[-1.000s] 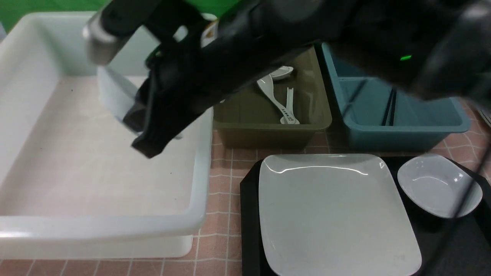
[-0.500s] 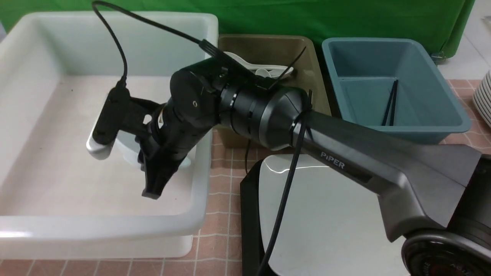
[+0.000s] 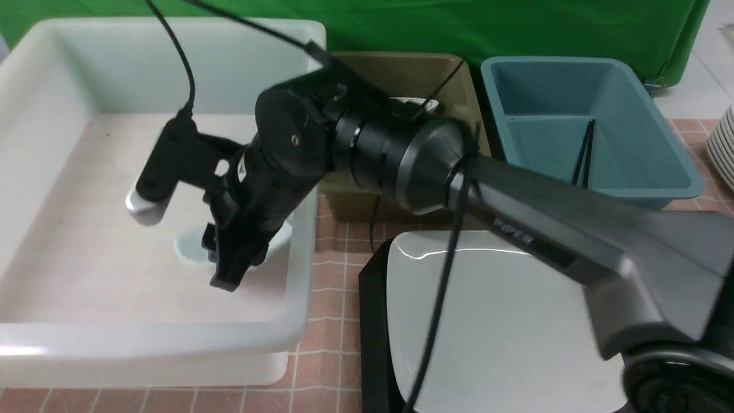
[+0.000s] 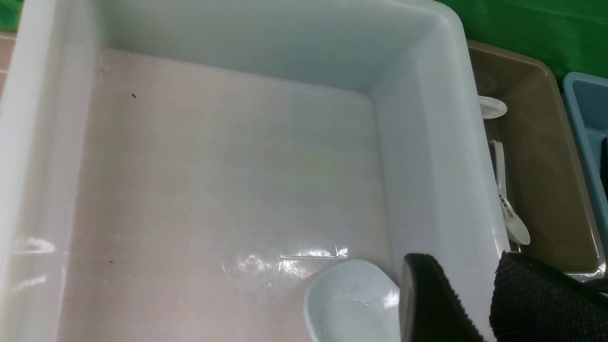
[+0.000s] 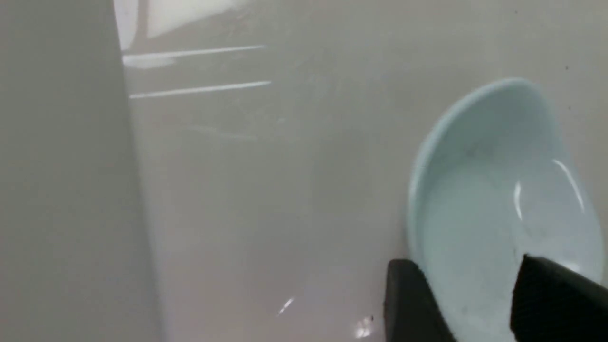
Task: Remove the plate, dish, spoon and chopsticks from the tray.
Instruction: Use the right arm to put the small plate into the large storage box on the left, then use the right arm to grab a small plate from the dinner plate
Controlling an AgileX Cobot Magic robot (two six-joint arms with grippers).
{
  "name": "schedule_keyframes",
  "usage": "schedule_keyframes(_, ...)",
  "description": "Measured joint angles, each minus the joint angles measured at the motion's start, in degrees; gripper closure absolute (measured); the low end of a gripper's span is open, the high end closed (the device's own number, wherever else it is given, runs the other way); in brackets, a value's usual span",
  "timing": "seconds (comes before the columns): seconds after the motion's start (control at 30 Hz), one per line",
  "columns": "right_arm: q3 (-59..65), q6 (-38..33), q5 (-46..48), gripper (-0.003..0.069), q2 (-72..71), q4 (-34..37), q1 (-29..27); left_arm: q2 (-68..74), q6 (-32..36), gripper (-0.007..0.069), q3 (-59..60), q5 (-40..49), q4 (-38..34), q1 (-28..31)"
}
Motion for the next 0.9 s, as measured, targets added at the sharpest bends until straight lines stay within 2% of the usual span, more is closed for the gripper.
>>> schedule_keyframes(0.07, 0.0, 0.5, 2.2, 0.0305, -2.7, 0.0, 0.0, 0.0, 0.0, 0.0428, 0.0, 0.0, 0.0, 0.0)
schedule_keyframes(0.2, 0.0, 1.7, 7.5, 0.0373, -10.9, -0.1, 0.0, 0.0, 0.0, 0.0428, 0.0, 0.0, 0.0, 0.0)
schedule_keyframes(0.23, 0.0, 1.7, 10.5, 0.0435, -15.6, -1.1, 0.0, 0.0, 0.0, 0.0428, 0.0, 0.0, 0.0, 0.0)
schedule_keyframes(0.27, 0.0, 1.7, 10.8, 0.0452, -16.1, -1.5, 0.0, 0.0, 0.0, 0.0428, 0.0, 0.0, 0.0, 0.0)
schedule_keyframes(0.4, -0.1, 6.0, 19.0, 0.0624, -27.8, -10.3, 0.0, 0.0, 0.0, 0.0428, 0.0, 0.0, -0.2, 0.0)
schedule_keyframes(0.5, 0.6, 13.1, 19.0, 0.0629, -34.3, -17.6, -1.0, 0.0, 0.0, 0.0428, 0.0, 0.0, -0.2, 0.0)
schedule_keyframes(0.6, 6.0, 19.7, 19.0, 0.0629, -41.6, -21.9, -7.4, 0.0, 0.0, 0.0428, 0.0, 0.0, -0.3, 0.0)
schedule_keyframes(0.63, 6.5, 20.0, 19.0, 0.0629, -42.0, -21.9, -7.4, 0.0, 0.0, 0.0428, 0.0, 0.0, -0.3, 0.0)
schedule_keyframes(0.73, 19.2, 24.9, 19.0, 0.0629, -46.9, -22.6, -17.8, 0.3, 0.0, 0.0428, 0.0, 0.0, -0.9, 0.0)
schedule_keyframes(0.77, 19.2, 25.1, 19.0, 0.0629, -46.9, -22.6, -18.6, 0.3, 0.0, 0.0428, 0.0, 0.0, -0.9, 0.0)
schedule_keyframes(0.87, 37.4, 27.5, 18.7, 0.0629, -46.5, -20.1, -31.8, 1.0, 0.0, 0.0428, 0.0, 0.0, -1.1, 0.0)
schedule_keyframes(0.9, 39.3, 27.7, 18.6, 0.0629, -46.3, -20.0, -32.5, 1.1, 0.0, 0.0428, 0.0, 0.0, -1.1, 0.0)
